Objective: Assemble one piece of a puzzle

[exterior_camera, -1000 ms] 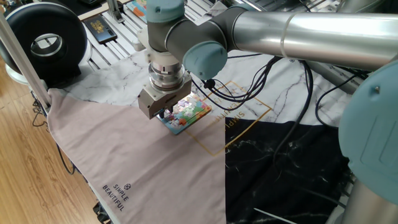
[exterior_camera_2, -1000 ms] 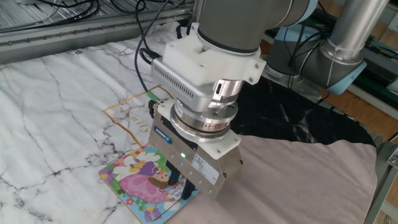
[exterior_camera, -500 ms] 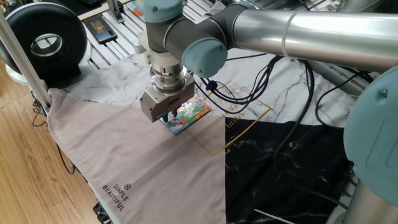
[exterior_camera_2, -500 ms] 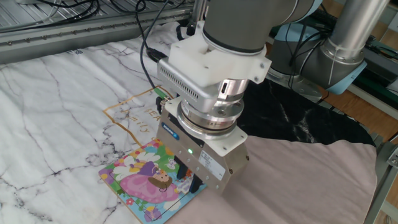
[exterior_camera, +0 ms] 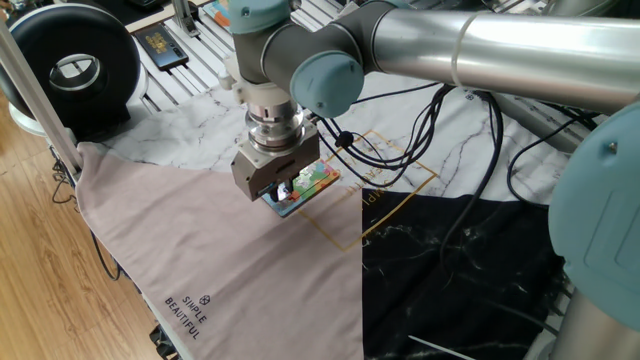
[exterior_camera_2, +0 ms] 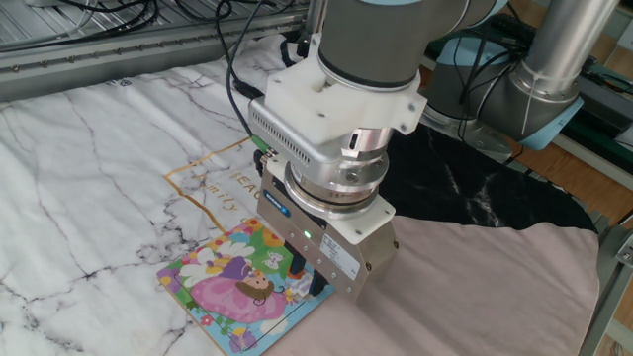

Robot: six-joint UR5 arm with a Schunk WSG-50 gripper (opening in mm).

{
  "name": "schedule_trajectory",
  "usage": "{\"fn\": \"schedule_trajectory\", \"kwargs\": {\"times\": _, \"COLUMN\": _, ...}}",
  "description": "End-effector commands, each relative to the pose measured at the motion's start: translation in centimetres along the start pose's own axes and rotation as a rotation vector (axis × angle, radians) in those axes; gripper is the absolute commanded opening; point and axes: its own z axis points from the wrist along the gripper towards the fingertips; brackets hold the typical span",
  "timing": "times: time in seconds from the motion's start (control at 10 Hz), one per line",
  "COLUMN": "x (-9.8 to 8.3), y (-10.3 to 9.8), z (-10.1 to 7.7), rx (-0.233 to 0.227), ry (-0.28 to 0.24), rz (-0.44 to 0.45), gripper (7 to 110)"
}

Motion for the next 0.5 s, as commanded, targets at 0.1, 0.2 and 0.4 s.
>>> {"fn": "schedule_trajectory", "kwargs": {"times": 0.1, "x": -0.24, "y": 0.67, "z": 0.27, "rx": -0.015, "ry": -0.009, "rz": 0.003, "gripper": 7}}
{"fn": "schedule_trajectory", "kwargs": {"times": 0.2, "x": -0.19, "y": 0.57, "z": 0.25, "rx": -0.014, "ry": -0.005, "rz": -0.003, "gripper": 7}}
{"fn": "schedule_trajectory", "kwargs": {"times": 0.4, "x": 0.23, "y": 0.26, "z": 0.2, "rx": -0.004, "ry": 0.013, "rz": -0.01, "gripper": 7}}
